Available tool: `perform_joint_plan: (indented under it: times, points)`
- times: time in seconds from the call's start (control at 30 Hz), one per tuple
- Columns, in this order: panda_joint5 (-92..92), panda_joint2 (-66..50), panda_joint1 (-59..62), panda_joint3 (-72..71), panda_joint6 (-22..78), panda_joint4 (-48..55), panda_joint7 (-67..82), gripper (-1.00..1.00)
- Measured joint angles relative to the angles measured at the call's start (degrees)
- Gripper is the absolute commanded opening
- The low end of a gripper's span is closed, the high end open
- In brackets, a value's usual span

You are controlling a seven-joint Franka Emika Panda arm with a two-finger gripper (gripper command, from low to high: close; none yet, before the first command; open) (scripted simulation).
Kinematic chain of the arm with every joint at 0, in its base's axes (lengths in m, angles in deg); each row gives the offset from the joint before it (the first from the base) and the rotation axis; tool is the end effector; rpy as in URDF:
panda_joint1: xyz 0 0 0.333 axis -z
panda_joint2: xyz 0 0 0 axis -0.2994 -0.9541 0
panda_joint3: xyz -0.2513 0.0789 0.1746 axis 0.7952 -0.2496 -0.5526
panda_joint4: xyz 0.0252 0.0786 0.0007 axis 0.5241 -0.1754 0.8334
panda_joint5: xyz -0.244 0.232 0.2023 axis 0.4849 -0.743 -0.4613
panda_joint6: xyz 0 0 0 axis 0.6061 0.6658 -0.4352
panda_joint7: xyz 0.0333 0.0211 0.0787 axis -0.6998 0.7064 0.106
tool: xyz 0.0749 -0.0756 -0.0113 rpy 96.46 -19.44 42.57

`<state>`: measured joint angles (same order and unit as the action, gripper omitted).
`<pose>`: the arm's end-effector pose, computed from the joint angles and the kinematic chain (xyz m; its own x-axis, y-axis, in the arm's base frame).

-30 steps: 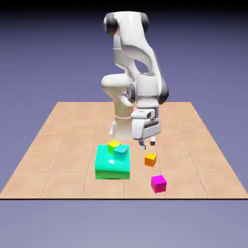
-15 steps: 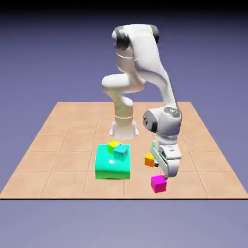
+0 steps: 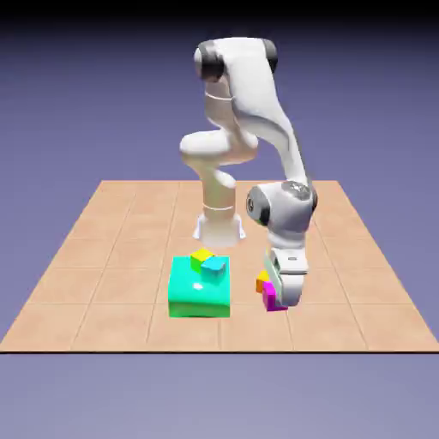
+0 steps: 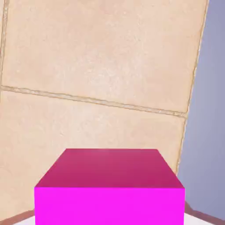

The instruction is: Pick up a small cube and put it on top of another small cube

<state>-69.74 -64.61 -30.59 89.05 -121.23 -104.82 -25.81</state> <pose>0.4736 0.1161 0.2454 0.7511 0.6561 -0.0733 0.6602 -0.7465 0.0827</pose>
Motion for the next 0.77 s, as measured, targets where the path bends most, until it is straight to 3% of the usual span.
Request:
perform_joint_plan:
  times: [0.47, 0.67, 0.7, 0.77]
  points:
    - [-5.73, 27.03, 10.18, 4.08, 17.25, -12.56, -33.74, -1.00]
    - [-4.97, 18.65, 10.57, 4.50, 4.81, -16.66, -34.16, -1.00]
    - [-4.95, 18.45, 10.58, 4.51, 4.52, -16.75, -34.17, 1.00]
    - [-4.83, 18.45, 10.59, 4.51, 4.49, -16.75, -34.25, 1.00]
